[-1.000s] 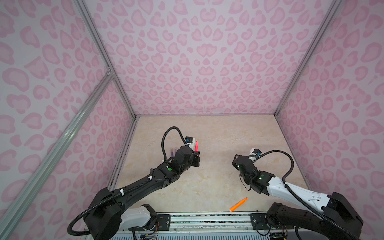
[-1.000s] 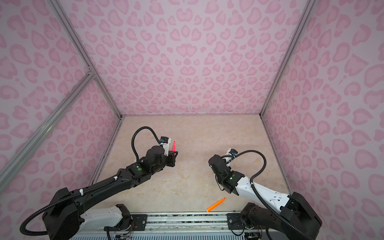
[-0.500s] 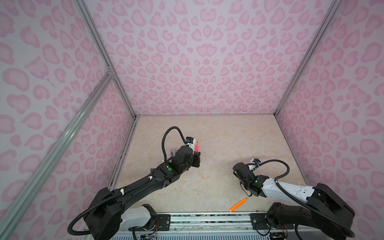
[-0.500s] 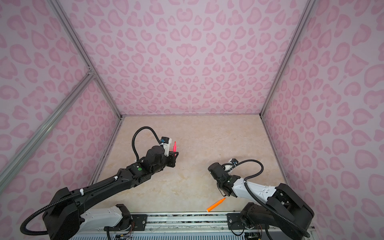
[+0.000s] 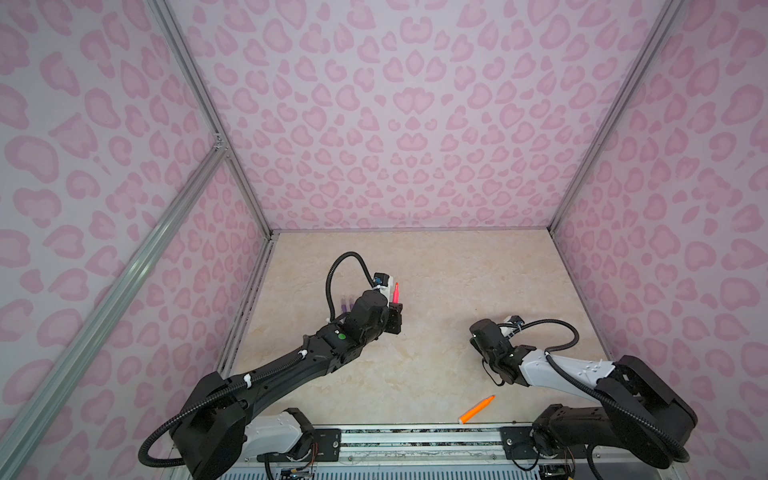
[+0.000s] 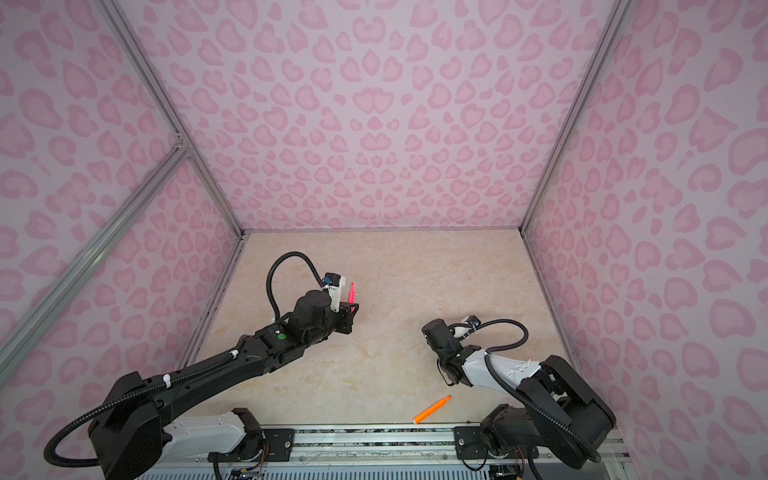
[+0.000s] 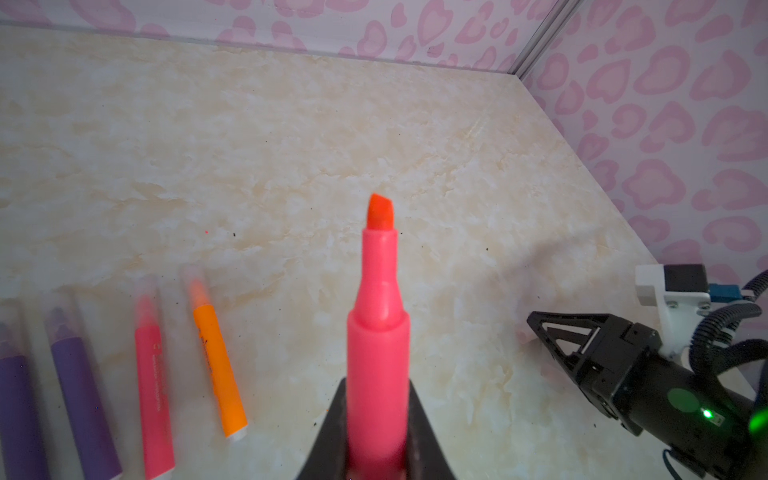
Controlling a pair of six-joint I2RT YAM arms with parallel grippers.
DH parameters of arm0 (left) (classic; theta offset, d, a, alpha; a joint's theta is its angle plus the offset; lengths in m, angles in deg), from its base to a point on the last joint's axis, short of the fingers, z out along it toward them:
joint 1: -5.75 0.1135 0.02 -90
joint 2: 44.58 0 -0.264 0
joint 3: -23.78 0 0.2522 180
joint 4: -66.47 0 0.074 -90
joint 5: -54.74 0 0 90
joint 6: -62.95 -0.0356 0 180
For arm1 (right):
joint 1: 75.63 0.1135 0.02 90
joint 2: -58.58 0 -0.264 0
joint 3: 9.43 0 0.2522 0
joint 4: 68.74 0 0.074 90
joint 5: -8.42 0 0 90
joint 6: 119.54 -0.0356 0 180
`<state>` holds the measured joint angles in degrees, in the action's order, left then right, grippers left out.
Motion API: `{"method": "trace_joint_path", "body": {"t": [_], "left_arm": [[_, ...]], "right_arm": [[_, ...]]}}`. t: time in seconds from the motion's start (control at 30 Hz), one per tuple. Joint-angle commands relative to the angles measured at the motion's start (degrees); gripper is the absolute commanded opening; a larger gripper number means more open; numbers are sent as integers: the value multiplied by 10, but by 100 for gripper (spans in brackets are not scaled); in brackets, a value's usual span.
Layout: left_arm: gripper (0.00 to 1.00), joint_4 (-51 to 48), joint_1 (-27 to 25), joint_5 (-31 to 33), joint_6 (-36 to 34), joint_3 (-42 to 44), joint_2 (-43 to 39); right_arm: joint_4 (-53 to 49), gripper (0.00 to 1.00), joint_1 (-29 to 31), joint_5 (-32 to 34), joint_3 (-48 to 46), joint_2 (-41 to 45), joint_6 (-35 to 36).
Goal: Insert the pens into the pen caps
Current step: 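Lower the open right gripper over the translucent pink cap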
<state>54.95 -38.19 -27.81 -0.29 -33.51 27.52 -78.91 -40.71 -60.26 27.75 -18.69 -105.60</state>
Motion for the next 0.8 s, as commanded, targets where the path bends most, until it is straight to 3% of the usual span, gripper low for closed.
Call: {"method": "trace_joint_path", "body": {"t": [0.0,0.27,0.47,0.6,0.77], "left_arm": [[3,4,0,-4,-6,-9,4],[3,4,0,-9,-6,-15,16],[3,4,1,-9,-7,-15,16],[3,4,0,-9,-7,-13,14],[3,4,0,-9,-8,-14,14]], "right_arm": [[15,40,-7,-44,11,-24,25],[0,37,-8,-91,66,-84,67],[-33,35,2,-52,72,-66,81],[-69,37,14,-1,89,-32,151],[-63,44,25,11,82,9,251]]}}
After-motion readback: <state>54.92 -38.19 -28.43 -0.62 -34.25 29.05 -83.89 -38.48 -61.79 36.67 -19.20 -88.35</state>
